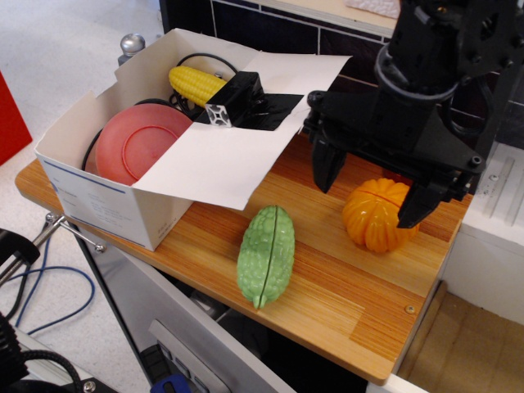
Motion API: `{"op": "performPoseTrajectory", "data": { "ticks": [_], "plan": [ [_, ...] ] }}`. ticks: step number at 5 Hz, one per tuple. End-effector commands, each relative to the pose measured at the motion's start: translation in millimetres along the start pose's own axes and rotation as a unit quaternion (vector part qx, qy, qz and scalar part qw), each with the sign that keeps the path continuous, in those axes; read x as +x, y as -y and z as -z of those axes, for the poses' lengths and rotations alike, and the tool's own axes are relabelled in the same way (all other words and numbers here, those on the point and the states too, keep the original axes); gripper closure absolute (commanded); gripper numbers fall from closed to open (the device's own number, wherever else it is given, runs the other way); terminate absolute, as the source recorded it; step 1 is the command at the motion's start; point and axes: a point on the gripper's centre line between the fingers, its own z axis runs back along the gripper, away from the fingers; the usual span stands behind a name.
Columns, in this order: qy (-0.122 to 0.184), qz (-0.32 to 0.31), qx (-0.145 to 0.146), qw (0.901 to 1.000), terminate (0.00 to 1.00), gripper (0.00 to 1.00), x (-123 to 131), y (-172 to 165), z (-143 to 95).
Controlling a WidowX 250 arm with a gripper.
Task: Close white1fbox flap
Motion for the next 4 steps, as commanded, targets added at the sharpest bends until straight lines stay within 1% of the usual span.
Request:
{"op": "performPoseTrajectory", "data": {
  "ticks": [1,2,4],
  "plan": [
    [0.000,0.000,0.000,1.0000,0.00,0.00,0.0,0.0,0.0],
    [0.012,-0.002,0.008,0.9999,0.00,0.00,-1.3,-5.9,13.4],
    [0.004,0.002,-0.007,1.0000,0.00,0.00,-4.3,-16.2,27.5]
  ]
}}
